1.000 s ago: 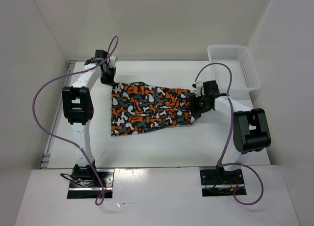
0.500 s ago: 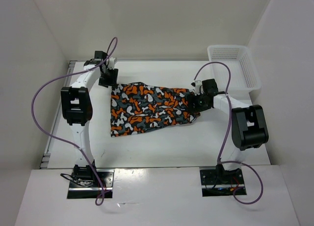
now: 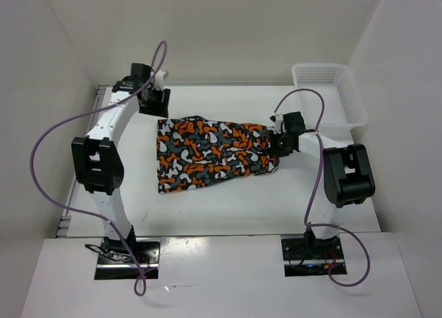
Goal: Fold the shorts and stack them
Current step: Fold the shorts
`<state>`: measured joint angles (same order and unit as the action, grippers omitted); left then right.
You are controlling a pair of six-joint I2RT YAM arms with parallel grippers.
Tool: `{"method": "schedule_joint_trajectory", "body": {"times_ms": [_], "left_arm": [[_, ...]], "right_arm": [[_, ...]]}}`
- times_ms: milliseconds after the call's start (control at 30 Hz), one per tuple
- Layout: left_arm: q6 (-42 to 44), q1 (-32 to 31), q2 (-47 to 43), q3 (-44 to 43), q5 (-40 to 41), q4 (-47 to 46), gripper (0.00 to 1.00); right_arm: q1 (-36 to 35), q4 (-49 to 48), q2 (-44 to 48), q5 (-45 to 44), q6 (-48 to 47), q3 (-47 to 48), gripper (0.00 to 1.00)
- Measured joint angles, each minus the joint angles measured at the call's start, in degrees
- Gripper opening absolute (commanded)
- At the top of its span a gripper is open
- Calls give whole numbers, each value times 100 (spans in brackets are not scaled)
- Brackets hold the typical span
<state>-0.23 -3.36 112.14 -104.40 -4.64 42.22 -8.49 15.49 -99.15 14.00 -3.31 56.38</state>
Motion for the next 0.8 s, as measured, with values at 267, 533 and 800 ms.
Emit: {"method": "schedule_joint_trajectory", "body": {"times_ms": [267,533,800], "left_arm": [[4,-1849,94,920,-737,-44,66],[2,-2170,1215,791,-584,-402,66],[2,-2258,1379,625,-498,-793,66]], "right_arm": [[0,-2,-2,20,20,17,0],[0,138,297,4,-39,35,0],[0,745,977,-57,33,699,0]]}}
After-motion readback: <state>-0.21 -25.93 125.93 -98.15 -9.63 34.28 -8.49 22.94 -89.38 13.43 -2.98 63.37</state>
